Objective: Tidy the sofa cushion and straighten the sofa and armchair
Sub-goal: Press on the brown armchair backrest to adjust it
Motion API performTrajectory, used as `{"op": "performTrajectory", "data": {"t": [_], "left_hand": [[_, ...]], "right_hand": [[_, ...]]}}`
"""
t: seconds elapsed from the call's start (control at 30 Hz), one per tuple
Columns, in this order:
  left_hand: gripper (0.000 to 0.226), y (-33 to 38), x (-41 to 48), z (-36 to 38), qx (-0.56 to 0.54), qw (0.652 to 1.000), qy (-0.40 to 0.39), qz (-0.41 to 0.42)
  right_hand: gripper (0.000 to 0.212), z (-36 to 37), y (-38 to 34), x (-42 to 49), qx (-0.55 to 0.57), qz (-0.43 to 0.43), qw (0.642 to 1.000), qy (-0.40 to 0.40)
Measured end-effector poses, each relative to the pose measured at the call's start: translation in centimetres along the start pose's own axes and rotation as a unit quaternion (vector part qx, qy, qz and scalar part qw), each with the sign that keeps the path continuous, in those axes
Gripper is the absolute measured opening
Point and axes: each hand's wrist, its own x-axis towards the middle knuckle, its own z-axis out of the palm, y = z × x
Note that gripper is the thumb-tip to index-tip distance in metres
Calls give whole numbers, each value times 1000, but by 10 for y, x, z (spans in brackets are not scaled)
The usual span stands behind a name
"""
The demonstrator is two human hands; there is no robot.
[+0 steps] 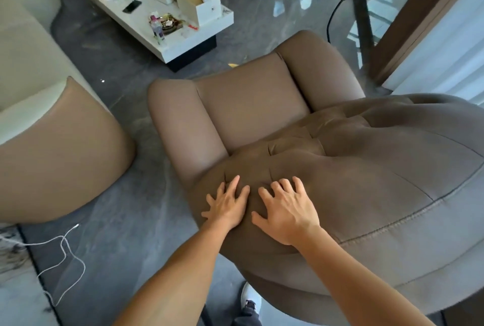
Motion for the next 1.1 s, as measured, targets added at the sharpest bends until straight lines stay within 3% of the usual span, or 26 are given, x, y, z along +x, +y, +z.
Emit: {"op": "performTrajectory", "data": {"t": [0.57,0.8,1.1], "left_hand": [[60,63,-24,65,-45,998,24,-47],[63,97,-36,96,-64,996,30,-60],[67,128,-39,137,-93,994,36,-52]], "right_hand": [[77,0,93,-25,-43,-53,998,-15],[83,-5,130,-41,-112,52,992,-17],[83,7,175,-50,-134,46,989,-29]]}}
